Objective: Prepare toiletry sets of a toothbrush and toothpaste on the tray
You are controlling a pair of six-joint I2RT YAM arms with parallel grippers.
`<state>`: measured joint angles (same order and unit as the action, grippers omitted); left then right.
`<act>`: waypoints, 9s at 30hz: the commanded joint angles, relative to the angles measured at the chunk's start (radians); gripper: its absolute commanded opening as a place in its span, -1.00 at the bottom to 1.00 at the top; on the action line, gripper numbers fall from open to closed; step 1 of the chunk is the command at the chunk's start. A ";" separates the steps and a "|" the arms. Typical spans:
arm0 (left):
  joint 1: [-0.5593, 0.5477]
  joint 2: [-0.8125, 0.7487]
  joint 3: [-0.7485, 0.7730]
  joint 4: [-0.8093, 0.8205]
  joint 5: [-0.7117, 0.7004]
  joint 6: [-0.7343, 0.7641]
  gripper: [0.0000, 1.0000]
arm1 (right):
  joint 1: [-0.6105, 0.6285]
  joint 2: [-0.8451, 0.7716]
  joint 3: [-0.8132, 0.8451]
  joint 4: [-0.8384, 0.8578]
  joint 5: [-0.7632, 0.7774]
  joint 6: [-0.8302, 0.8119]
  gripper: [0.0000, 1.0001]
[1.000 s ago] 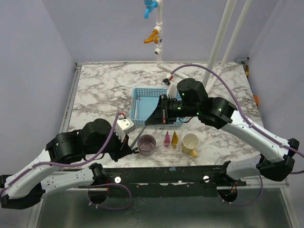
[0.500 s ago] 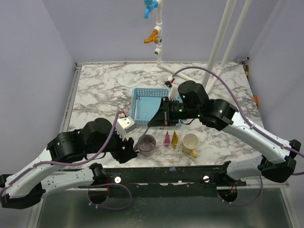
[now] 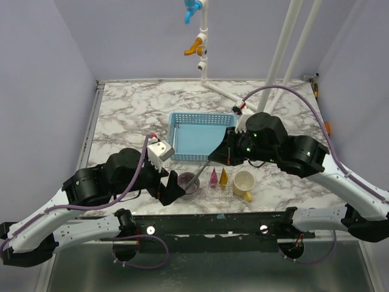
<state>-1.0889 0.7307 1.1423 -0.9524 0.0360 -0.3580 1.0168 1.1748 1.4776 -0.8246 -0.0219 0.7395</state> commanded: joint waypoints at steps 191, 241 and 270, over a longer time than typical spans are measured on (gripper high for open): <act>0.570 0.495 0.015 0.311 0.168 -0.179 0.80 | 0.623 -0.072 -0.464 -0.368 1.191 0.774 -0.29; 0.720 1.163 0.441 0.055 -0.180 -0.022 -0.39 | 0.623 -0.239 -0.600 -0.169 1.055 0.598 -0.28; 0.738 1.090 0.629 -0.119 -0.346 0.037 -1.00 | 0.623 -0.251 -0.608 -0.139 1.039 0.576 -0.28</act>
<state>-0.3573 1.8881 1.6939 -1.0035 -0.2153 -0.3496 1.6424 0.9245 0.8742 -0.9852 1.0145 1.3285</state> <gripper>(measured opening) 0.049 0.362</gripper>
